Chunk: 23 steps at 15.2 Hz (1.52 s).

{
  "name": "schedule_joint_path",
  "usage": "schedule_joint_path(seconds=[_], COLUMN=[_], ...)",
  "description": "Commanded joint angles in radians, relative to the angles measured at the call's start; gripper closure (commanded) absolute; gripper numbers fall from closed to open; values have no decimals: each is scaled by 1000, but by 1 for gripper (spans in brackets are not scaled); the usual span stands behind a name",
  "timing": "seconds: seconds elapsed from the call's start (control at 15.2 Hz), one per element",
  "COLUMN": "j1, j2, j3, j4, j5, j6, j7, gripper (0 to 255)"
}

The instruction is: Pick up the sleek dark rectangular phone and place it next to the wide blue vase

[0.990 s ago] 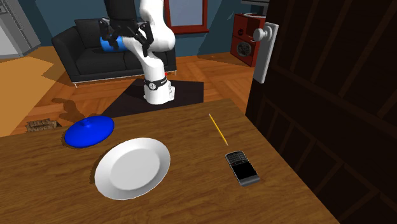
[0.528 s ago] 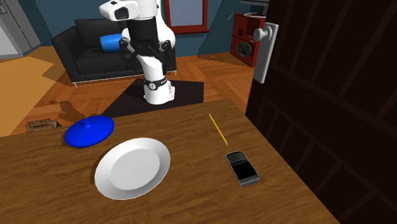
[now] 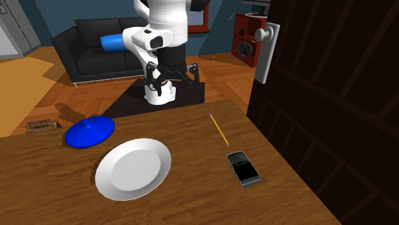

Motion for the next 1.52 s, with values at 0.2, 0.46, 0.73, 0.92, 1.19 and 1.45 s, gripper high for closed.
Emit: schedule_joint_path(seconds=[0.2,0.46,0.73,0.92,1.19,1.45], j1=[8,25,65,112,177,188], j2=[183,336,493,609,740,774], j3=[70,110,123,114,93,79], j4=[87,179,291,388,516,508], j5=[-53,-133,-233,-306,-378,-400], j6=[114,179,220,235,237,277], j7=[97,190,287,351,409,422], gripper=[0,0,0,0,0,0])
